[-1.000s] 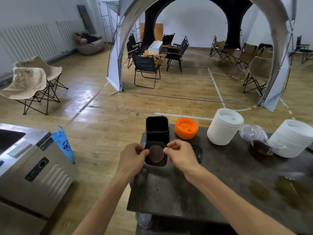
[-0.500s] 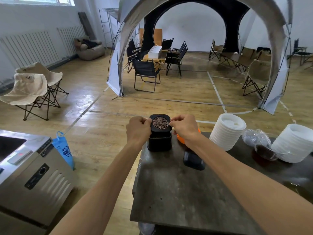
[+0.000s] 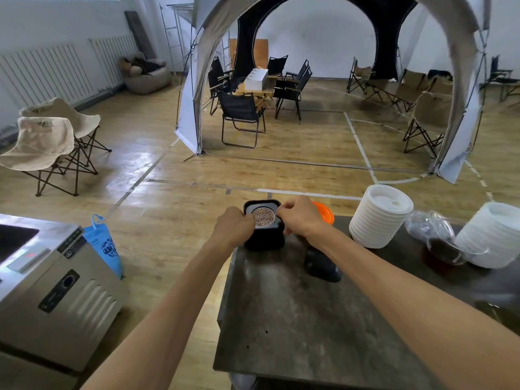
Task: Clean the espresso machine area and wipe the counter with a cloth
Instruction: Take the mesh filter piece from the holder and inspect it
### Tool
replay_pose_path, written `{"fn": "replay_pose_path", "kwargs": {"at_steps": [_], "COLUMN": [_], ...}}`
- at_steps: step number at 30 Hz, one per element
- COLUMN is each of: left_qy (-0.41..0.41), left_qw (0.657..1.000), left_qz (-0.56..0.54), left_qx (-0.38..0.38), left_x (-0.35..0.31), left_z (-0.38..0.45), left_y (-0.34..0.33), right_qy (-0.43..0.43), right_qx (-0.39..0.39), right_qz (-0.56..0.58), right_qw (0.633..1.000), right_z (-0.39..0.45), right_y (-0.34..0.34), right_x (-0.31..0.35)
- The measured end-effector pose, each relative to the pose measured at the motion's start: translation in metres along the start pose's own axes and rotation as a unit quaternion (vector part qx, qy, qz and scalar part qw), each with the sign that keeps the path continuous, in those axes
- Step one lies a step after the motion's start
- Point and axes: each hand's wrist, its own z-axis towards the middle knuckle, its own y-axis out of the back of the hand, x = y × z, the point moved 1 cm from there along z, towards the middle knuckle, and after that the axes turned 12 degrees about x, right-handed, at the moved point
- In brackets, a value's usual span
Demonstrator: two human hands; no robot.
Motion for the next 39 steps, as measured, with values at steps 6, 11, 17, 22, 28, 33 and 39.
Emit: {"fn": "replay_pose_path", "kwargs": {"at_steps": [6,11,17,22,28,33,39], "left_qy": [0.035,0.045,0.057,0.047,-0.255,-0.197,-0.082], "left_qw": [0.998,0.992,0.993,0.988,0.938,0.942,0.980], "left_qz": [0.035,0.113,0.103,0.149,0.119,0.272,0.169], "left_qx": [0.027,0.024,0.032,-0.016,-0.204,-0.024,0.061], "left_x": [0.009,0.010,0.010,0.004,-0.010,-0.020,-0.039], "left_z": [0.011,0.014,0.014,-0.003,-0.062,-0.054,-0.027], "left_y": [-0.008,-0.011,-0.011,-0.012,-0.039,-0.101,-0.129], "right_qy": [0.013,0.005,0.003,0.029,0.033,-0.115,-0.160], "right_qx": [0.071,0.099,0.113,0.104,-0.024,-0.033,-0.009], "right_qz": [-0.144,-0.185,-0.193,-0.167,-0.046,-0.095,0.131], "right_qw": [0.987,0.978,0.975,0.980,0.998,0.988,0.978], "right_z": [0.003,0.006,0.006,-0.009,-0.061,-0.094,-0.083], "right_y": [-0.009,-0.013,-0.012,0.000,0.042,0.055,0.048], "right_x": [-0.003,-0.003,0.001,0.002,-0.046,-0.101,-0.103]}}
